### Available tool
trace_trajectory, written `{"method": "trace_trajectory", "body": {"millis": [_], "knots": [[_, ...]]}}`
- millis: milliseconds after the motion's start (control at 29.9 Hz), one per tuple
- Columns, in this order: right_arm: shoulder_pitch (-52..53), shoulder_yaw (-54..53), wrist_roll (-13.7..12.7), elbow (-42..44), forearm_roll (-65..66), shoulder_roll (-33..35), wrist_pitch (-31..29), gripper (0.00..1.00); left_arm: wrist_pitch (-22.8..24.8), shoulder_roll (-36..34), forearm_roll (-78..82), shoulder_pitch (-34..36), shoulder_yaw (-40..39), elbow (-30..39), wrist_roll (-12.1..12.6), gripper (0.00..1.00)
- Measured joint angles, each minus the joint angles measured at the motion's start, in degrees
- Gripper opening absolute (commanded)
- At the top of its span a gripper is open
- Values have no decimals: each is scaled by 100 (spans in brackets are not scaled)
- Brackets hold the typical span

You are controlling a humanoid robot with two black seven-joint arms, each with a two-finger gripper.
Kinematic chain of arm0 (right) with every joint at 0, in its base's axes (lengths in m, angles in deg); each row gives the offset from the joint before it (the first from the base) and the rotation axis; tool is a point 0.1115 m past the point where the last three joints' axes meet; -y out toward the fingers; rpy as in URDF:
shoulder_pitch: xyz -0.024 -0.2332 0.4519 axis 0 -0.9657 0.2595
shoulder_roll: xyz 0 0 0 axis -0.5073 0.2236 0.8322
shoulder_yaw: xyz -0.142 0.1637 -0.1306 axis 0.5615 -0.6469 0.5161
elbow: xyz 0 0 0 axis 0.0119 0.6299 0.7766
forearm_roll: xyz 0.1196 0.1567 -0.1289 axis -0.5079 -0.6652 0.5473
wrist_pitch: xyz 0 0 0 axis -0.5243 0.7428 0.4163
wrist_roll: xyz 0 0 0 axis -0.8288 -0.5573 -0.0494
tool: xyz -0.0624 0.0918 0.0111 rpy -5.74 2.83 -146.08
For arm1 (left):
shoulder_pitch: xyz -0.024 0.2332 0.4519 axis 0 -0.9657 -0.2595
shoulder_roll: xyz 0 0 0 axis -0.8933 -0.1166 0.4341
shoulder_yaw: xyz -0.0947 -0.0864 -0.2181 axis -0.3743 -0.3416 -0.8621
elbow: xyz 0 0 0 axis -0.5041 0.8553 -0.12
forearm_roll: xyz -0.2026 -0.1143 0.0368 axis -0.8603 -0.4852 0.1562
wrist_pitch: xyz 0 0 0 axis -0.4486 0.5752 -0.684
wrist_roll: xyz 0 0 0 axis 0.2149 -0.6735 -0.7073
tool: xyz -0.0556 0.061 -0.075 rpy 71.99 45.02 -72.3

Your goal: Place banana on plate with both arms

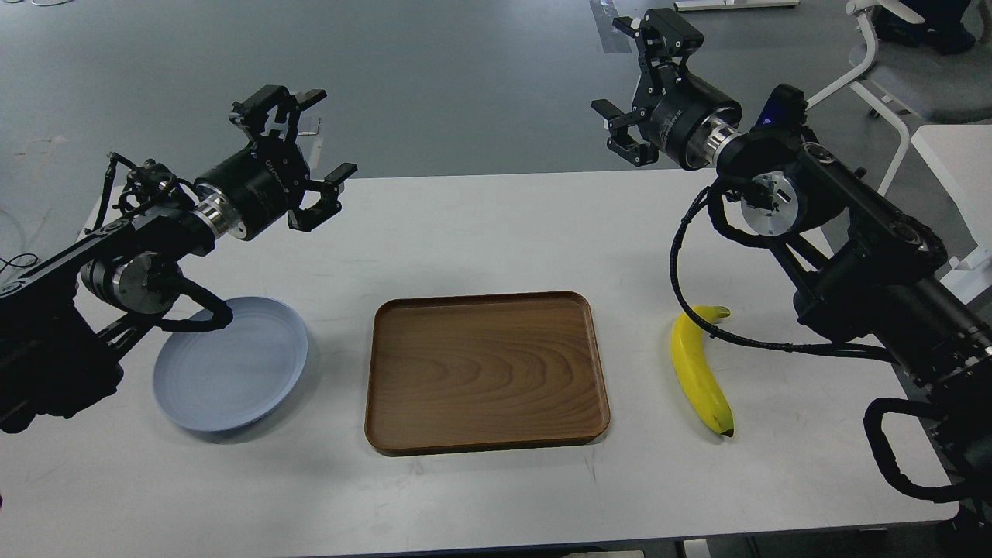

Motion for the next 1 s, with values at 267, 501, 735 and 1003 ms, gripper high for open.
{"method": "trace_trajectory", "body": {"millis": [267, 501, 735, 1003], "knots": [[-23, -44, 1, -6, -2, -110, -3, 100, 27, -44, 0, 0, -9, -5, 2, 98], [-22, -57, 1, -5, -3, -140, -2, 100, 4, -75, -11, 16, -72, -13, -12, 98], [-47, -54, 1, 4, -3, -137, -17, 100, 5, -19, -11, 16, -68, -46, -5, 98], [-67, -6, -148, 19, -3, -225, -30, 100, -35, 54, -16, 16, -51, -76, 147, 98]]}}
